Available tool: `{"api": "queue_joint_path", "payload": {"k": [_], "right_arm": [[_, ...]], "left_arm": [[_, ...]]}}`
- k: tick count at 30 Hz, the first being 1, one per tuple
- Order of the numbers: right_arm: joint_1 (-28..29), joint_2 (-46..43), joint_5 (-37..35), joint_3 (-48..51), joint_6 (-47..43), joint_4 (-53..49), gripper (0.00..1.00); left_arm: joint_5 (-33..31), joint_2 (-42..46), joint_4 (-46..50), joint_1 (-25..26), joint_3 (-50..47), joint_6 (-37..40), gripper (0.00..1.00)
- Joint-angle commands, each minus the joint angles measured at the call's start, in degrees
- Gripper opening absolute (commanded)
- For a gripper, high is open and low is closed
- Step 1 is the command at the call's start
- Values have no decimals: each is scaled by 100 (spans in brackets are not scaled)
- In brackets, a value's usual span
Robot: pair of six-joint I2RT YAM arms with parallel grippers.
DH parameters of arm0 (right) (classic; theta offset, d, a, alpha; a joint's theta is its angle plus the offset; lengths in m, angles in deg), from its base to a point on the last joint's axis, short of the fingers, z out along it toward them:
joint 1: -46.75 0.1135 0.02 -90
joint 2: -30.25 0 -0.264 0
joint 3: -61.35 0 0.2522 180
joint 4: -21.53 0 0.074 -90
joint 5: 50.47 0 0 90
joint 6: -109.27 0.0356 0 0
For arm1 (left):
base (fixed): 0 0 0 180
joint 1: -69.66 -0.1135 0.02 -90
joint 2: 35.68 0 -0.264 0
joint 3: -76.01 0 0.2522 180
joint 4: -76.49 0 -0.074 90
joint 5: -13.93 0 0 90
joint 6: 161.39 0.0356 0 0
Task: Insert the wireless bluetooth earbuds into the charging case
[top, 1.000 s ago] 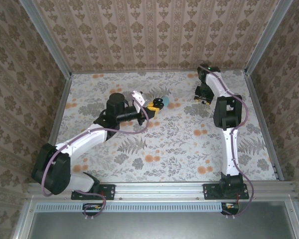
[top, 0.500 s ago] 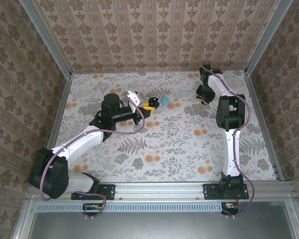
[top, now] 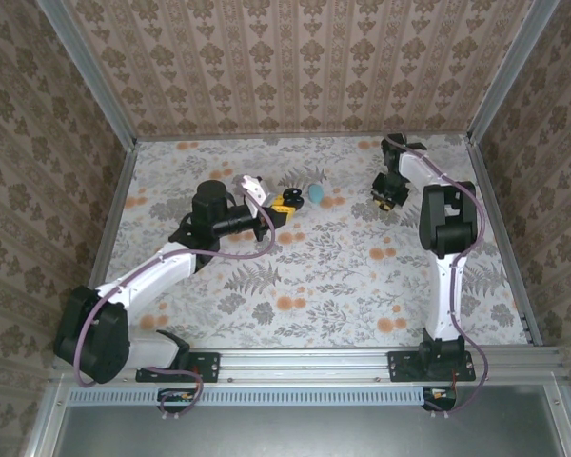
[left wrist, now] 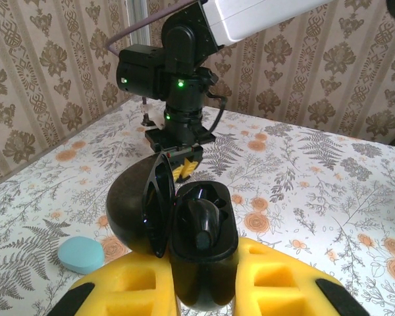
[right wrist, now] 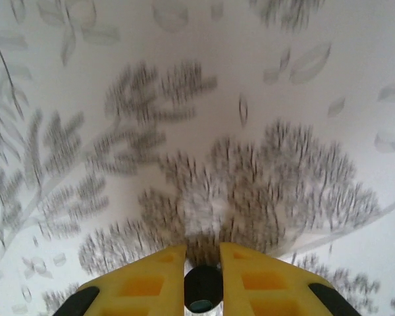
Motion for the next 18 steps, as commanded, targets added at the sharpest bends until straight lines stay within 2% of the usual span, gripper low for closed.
{"api": "queue_joint_path", "payload": {"k": [1,7,14,18], "right_arm": [[129,-374,605,612,37,165,17],[391,-1074,1170,1867,284,915,18],[1227,-1432,1368,2811,561,1399,21],[1600,-1507,1532,3081,826,1697,29]], "left_arm": [[166,197,-38,-31,-49,72,0],[172,271,-26,-14,-68,38,0],[72,469,-65,27,-265,-5,0],[62,513,-60,57,-335,-64,0]]}}
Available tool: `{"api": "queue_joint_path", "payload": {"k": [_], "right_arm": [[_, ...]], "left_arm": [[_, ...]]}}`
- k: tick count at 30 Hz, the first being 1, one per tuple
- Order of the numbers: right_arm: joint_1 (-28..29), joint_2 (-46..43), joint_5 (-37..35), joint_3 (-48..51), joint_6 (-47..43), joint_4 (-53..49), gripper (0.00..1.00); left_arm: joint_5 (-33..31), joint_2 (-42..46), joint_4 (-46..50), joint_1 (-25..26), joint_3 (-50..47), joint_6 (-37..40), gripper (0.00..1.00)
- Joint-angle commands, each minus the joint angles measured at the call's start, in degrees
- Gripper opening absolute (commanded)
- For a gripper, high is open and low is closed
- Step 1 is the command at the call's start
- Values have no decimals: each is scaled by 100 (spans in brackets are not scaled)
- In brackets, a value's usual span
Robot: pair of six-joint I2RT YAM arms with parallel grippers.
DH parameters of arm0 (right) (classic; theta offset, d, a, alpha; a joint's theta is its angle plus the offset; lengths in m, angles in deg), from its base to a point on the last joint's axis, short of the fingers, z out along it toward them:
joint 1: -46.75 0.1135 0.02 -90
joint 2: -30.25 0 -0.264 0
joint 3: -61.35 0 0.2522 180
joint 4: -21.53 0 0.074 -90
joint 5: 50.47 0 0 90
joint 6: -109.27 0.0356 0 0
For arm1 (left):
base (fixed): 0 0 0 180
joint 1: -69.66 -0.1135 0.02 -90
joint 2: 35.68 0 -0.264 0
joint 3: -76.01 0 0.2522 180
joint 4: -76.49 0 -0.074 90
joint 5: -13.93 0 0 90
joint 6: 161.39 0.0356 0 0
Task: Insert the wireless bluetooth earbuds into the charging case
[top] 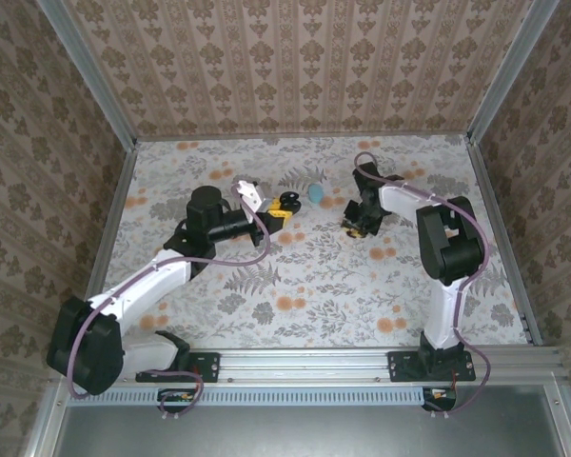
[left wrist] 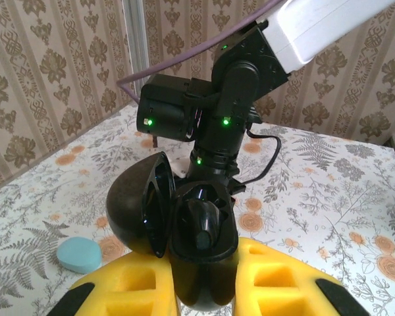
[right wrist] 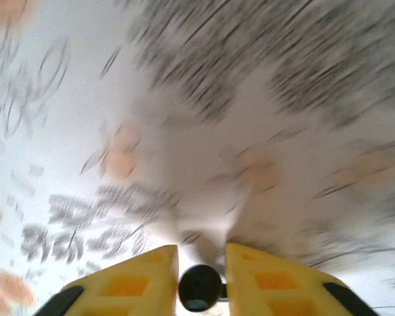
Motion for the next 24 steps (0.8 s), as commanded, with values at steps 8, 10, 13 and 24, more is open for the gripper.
{"api": "queue_joint_path", "payload": {"k": [8,10,13,24], "right_arm": [[206,-468,513,111,154,-172,42],[58,-643,511,134,68,-199,43],[-189,-773,489,252,-86,-227,43],[-279,-628,267,826,-753,-94,27]], "left_arm": [[-78,390,272,118,-63,79,0],[-125,453,335,144,-73,89,0],[-219,541,365,206,-112,77,0],[-540,753,525,446,-206,107,0]]}}
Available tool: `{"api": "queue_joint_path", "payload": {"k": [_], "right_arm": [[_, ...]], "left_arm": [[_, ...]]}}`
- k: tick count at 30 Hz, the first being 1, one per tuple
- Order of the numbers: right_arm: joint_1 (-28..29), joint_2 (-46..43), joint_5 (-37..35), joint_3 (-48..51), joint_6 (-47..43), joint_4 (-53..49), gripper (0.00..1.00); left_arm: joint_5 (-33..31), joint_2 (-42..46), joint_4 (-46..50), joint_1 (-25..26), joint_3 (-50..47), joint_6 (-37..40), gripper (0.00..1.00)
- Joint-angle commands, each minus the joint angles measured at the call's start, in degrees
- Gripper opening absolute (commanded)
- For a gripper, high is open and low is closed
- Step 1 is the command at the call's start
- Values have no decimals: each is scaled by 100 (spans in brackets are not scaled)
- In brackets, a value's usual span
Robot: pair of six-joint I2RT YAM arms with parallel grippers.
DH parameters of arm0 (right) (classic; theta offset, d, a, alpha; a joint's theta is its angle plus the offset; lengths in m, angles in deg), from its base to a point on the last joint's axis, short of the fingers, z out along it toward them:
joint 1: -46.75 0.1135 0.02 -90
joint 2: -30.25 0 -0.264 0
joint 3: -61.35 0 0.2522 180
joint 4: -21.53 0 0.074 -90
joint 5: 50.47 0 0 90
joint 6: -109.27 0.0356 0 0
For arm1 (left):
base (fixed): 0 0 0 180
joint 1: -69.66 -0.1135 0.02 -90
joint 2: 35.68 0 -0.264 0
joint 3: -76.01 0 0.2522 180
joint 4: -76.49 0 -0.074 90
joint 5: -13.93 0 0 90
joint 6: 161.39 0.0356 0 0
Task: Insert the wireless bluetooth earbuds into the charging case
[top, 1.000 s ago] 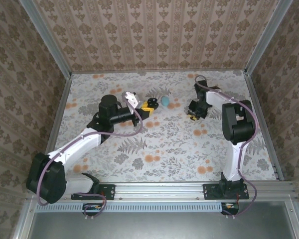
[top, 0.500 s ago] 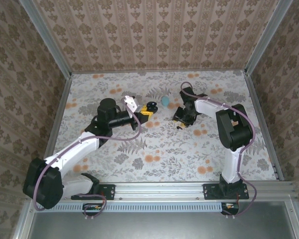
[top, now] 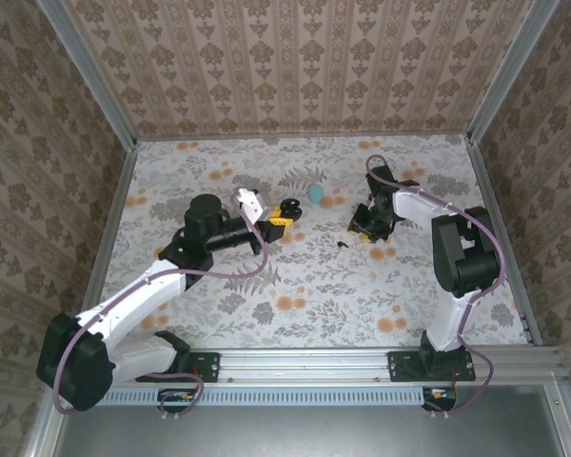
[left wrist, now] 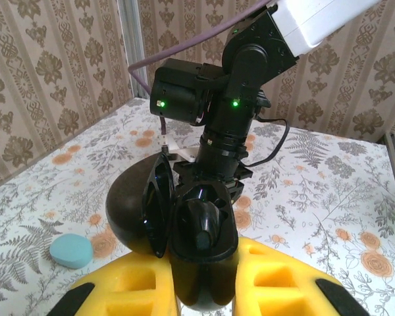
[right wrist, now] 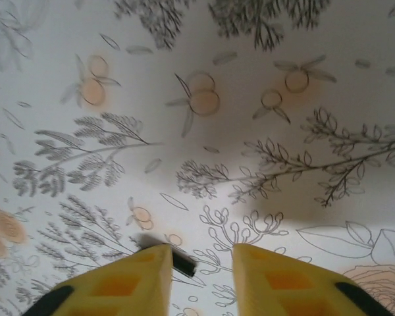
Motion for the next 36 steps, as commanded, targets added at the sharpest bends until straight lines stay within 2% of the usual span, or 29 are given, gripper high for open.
{"api": "queue_joint_path", "payload": {"k": [1,7,14,24,26,30,36], "right_arm": [[115,160,-68,139,-264,-55,25],[495,248,-110,195,-249,-53,18],[811,124,142,375,47,132,16],[734,-557,-329,344,157,-232,17],[720,-680,-361,379,297,-164,20],[723,-737,-329,581,669,213,35],[721,-489,-274,766,1221,861,37]], "left_arm": [[-114,170,102,88,-48,102,0],[-292,367,233,211,-111,139,0],[-455,573,326,303,-192,139,0],[-568,741,423,372,-265,222,0],[-594,769,415,365,-282,251,0],[-605,770,390,382,-315,300,0],[-611,778,424,378,-330,411,0]]}}
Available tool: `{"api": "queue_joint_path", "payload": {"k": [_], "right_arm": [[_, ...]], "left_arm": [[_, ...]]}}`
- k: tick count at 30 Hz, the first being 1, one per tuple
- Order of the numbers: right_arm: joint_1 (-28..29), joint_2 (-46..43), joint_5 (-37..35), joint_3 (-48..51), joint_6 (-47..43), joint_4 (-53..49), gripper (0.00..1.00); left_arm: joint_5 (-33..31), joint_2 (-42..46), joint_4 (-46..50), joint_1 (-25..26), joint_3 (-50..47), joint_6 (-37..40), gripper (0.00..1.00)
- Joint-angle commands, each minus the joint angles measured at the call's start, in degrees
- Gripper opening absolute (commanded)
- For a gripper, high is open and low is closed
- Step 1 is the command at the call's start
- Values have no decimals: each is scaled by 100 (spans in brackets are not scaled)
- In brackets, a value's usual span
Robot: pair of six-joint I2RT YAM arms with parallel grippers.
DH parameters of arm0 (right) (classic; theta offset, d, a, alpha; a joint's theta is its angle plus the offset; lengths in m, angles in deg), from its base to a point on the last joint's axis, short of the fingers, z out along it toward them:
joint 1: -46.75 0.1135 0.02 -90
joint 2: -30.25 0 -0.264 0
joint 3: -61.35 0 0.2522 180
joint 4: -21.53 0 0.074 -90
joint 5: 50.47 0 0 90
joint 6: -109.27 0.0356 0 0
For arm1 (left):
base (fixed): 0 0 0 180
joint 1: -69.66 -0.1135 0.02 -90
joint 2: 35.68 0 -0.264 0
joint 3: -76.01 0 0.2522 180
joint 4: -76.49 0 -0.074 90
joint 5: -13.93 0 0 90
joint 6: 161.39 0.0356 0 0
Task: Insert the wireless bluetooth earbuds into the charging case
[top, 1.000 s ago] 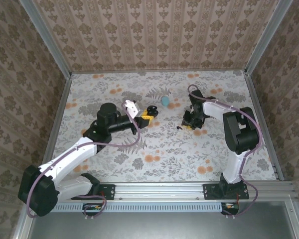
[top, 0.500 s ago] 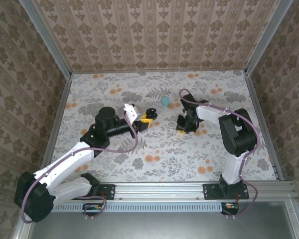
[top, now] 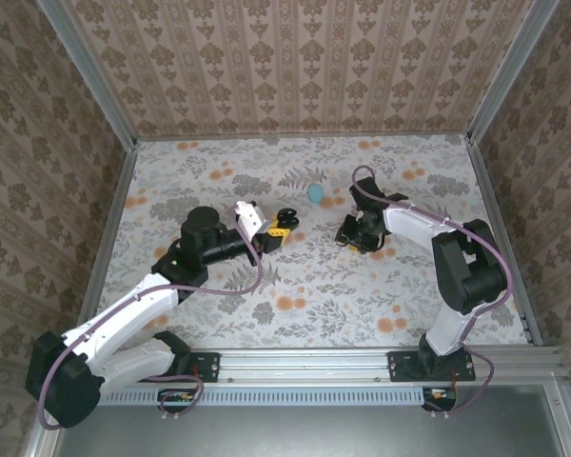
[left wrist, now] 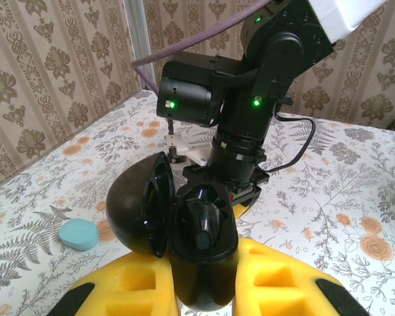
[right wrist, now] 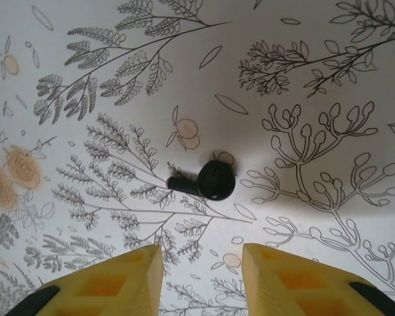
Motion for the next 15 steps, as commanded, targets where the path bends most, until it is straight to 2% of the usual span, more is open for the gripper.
{"api": "queue_joint_path", "payload": {"k": [1,15], "right_arm": [[-19,200,-86,98,461,390,38],[-17,842,-547,-466,233,69,34]], "left_arm": [[-37,118,-27,43,-57,209,0],[-146,144,25,32,-86,386,0]]}}
